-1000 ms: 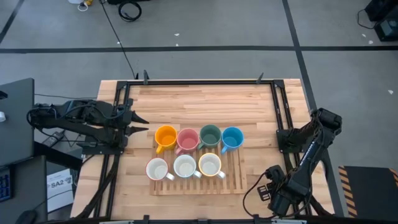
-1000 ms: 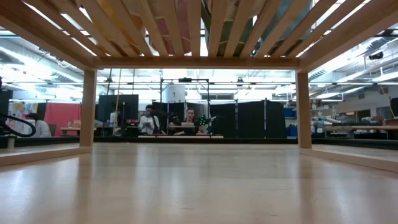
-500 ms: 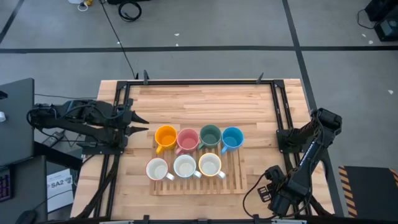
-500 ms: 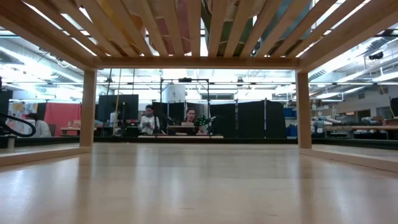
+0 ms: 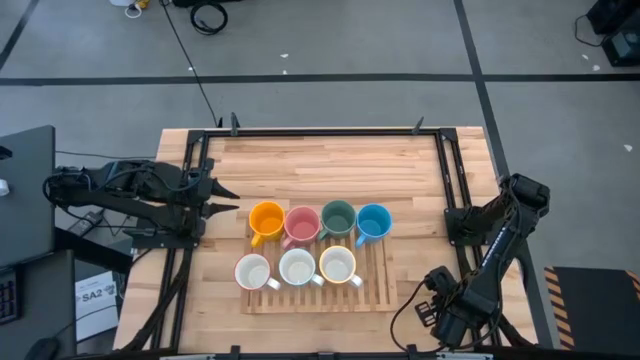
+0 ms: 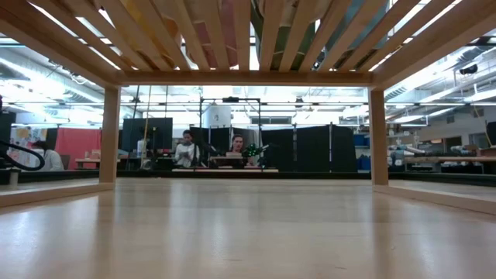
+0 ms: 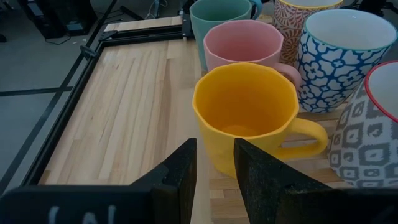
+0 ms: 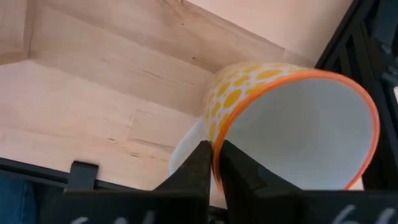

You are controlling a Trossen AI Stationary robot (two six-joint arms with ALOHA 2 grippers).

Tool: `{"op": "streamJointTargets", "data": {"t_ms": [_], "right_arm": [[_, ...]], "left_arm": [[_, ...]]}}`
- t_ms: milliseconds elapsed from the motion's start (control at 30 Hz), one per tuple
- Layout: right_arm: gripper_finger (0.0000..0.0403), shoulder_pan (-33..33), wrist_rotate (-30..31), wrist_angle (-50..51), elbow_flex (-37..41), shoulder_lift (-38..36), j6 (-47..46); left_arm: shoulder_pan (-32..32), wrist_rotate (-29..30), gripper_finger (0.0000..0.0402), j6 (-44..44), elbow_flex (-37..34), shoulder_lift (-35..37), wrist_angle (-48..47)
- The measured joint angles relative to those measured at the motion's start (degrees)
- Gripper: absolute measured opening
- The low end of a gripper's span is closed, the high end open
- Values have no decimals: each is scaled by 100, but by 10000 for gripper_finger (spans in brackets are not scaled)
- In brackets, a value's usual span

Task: Place coffee mugs
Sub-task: Put the orange patterned mug on the shelf

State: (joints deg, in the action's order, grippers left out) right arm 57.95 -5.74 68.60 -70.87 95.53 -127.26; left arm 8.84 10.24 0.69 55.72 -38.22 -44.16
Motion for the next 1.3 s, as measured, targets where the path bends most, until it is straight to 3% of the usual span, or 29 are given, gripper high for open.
{"op": "streamJointTargets", "data": {"t_ms": [100, 500, 700, 967, 1300], "right_arm": [[17, -2, 11, 19, 0, -7, 163], [32, -19, 453, 8, 0, -7, 2439], [21, -171, 515, 30, 0, -7, 4390], [38, -342, 617, 18, 0, -7, 7260], [42, -407, 586, 41, 0, -7, 6955]], "left_arm": [[1, 0, 114, 0, 0, 1, -2], [0, 0, 114, 0, 0, 1, 0], [1, 0, 114, -12, 0, -1, 1], [0, 0, 114, -160, 0, -1, 14], [0, 0, 114, -199, 0, 1, 19]]}}
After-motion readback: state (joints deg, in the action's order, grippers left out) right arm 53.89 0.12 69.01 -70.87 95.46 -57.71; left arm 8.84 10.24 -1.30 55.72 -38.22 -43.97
